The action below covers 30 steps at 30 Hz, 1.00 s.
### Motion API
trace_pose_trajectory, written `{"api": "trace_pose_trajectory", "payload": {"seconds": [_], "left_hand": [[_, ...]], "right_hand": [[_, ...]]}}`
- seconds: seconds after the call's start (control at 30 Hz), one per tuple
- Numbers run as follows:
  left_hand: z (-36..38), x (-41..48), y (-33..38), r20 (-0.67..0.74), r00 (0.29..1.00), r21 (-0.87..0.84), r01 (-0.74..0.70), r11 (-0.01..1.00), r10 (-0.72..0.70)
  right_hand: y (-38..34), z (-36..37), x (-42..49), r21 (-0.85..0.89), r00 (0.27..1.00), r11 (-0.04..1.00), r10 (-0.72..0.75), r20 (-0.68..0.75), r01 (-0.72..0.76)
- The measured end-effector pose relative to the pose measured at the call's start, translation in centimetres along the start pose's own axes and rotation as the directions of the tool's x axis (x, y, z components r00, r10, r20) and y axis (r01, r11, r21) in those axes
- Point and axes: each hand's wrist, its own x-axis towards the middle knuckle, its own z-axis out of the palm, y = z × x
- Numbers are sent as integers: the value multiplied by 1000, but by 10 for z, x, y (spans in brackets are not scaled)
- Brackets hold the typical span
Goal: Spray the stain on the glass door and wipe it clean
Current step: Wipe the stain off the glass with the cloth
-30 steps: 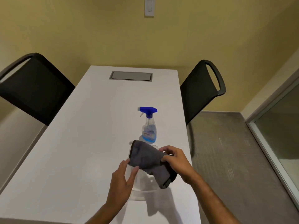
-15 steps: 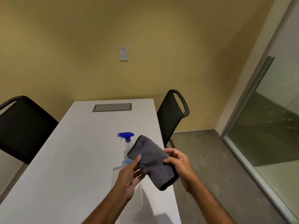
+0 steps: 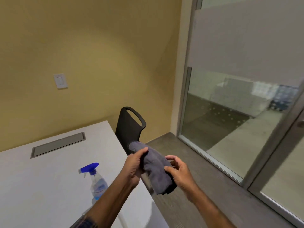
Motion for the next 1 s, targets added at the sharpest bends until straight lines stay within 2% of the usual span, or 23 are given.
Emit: {"api": "trace_pose_trajectory", "payload": {"seconds": [0.07,0.17,0.33,0.43,0.57,0.7,0.83,0.9,1.0], "left_hand": [[19,1,2,13,1000,39,-11,999,10],[59,2,-2,73,997,123,7,992,-16],[143,-7,-34,190,979,222,26,975,-69],[204,-13,-58,255,962,268,24,963,-94],[293,-28,-95,355,930,299,-15,954,-97],[388,-50,-132,442,893,311,-60,948,-89],[477,-75,-161,544,835,362,-138,922,-88],[547,-96,-191,606,788,405,-186,895,-110],[564,-103,-193,655,754,422,-308,853,-51]], "right_hand": [[3,-11,-8,-57,998,997,-56,-40,54],[4,-39,-27,-235,990,968,-107,-94,82],[-7,-97,-52,-534,979,839,-180,-92,104],[-6,-134,-54,-637,967,769,-199,-160,53],[2,-207,-60,-609,898,793,-262,-354,-8],[-1,-288,-74,-556,792,830,-317,-522,-34],[-15,-377,-97,-549,710,813,-270,-650,-194],[-12,-446,-114,-510,633,822,-257,-730,-254],[-16,-458,-117,-470,584,842,-247,-774,-266]]}}
